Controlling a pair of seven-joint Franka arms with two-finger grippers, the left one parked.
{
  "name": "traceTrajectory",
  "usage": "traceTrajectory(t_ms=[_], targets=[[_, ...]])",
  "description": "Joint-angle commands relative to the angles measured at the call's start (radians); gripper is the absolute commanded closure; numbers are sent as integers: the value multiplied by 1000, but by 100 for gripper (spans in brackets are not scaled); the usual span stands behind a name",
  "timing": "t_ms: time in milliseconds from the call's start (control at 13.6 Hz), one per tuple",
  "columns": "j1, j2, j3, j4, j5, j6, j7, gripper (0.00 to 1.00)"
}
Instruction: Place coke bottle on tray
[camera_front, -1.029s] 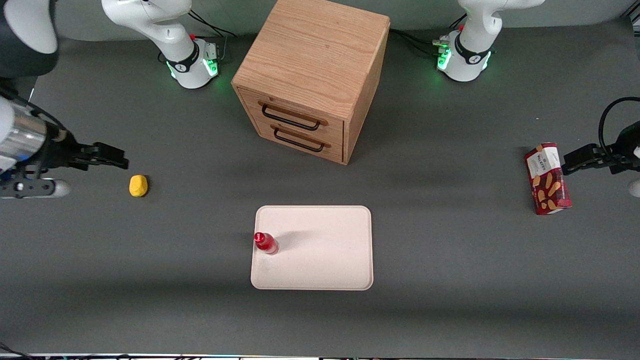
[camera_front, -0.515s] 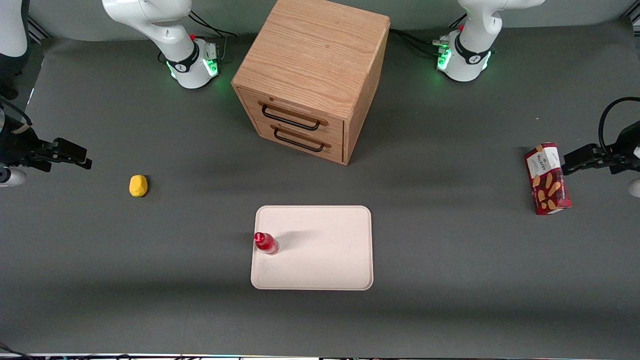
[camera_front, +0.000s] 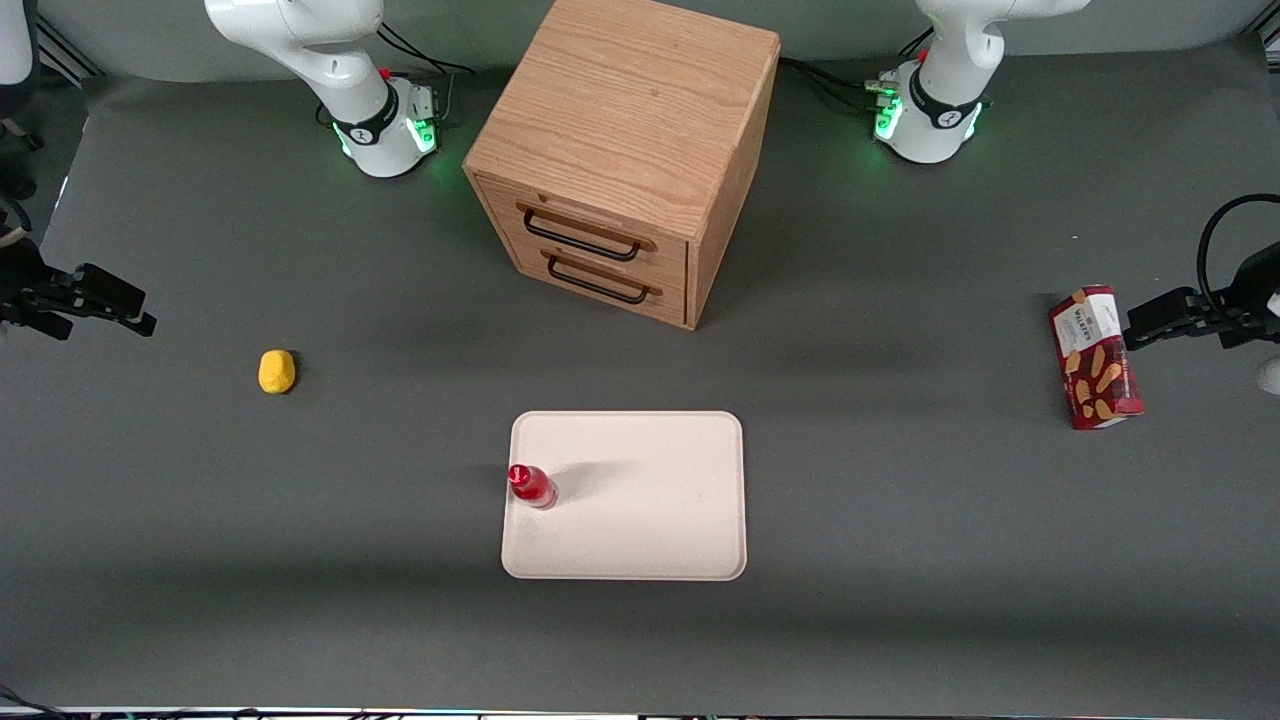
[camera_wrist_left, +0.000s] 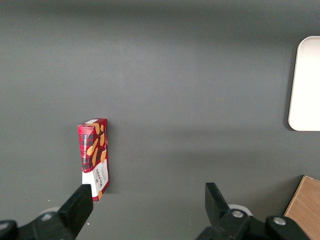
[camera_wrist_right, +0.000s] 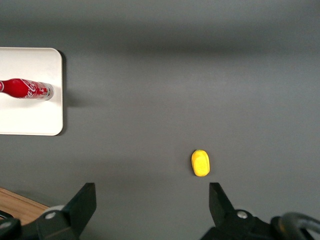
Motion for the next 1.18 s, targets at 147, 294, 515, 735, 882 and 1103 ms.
traceTrajectory(t_ms=[147,294,515,735,882,1103], targets=[[-4,-19,13,18,-44,-46,-5,0],[-4,-19,13,16,-46,-54,-8,0],[-4,-17,13,16,-43,-81,-4,0],[-4,-17,13,16,-32,-83,-14,0],[-4,-17,13,18,-31,-92,-17,0],[-3,-17,13,19,-31,-95,-17,0]])
